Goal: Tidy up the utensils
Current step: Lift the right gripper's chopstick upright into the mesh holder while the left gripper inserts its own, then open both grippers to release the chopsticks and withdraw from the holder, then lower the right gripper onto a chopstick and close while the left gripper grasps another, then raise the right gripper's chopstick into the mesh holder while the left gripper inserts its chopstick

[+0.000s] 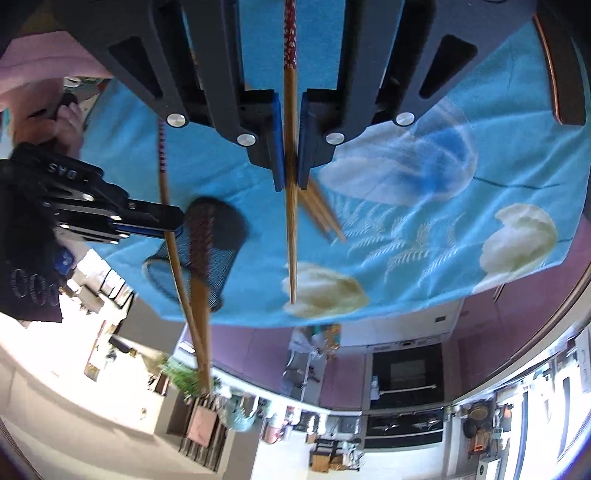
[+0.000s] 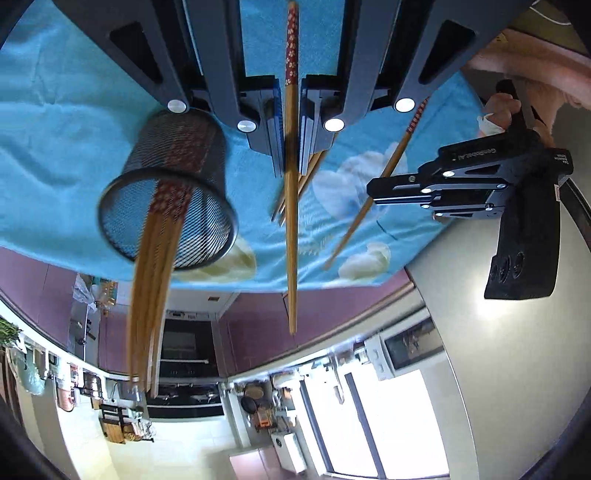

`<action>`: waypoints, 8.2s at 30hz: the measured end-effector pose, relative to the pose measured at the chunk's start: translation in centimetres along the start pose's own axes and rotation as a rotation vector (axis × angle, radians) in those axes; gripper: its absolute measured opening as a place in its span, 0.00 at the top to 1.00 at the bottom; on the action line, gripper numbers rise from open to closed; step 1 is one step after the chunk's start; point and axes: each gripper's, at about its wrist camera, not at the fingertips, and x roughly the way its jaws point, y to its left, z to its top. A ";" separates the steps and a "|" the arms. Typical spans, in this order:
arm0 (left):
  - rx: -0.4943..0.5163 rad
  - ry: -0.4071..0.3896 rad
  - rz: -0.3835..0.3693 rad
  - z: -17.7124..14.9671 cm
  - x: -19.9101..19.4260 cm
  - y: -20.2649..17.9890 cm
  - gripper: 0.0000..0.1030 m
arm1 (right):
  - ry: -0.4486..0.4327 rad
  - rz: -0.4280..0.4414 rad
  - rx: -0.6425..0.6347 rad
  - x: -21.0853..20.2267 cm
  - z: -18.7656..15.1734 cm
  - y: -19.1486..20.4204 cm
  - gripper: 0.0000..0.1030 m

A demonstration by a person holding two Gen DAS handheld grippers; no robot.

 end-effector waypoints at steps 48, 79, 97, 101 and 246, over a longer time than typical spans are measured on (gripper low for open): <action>0.206 -0.059 -0.132 10.9 3.0 -9.6 0.93 | -0.095 -0.108 0.043 -2.6 4.5 -6.3 0.95; 0.101 -0.076 -0.044 10.4 3.4 -5.4 0.70 | -0.041 -0.153 0.113 0.5 5.0 -7.7 0.89; -0.013 -0.129 0.207 0.6 -1.5 0.5 0.28 | 0.016 0.053 -0.087 0.1 -0.2 1.6 0.64; -0.001 -0.100 0.264 -1.1 -0.8 0.3 0.21 | 0.114 0.041 -0.081 3.3 -2.3 2.4 0.64; 0.043 -0.160 -0.127 3.4 -6.5 -2.7 0.93 | -0.114 0.014 0.031 -3.3 2.0 -1.5 0.94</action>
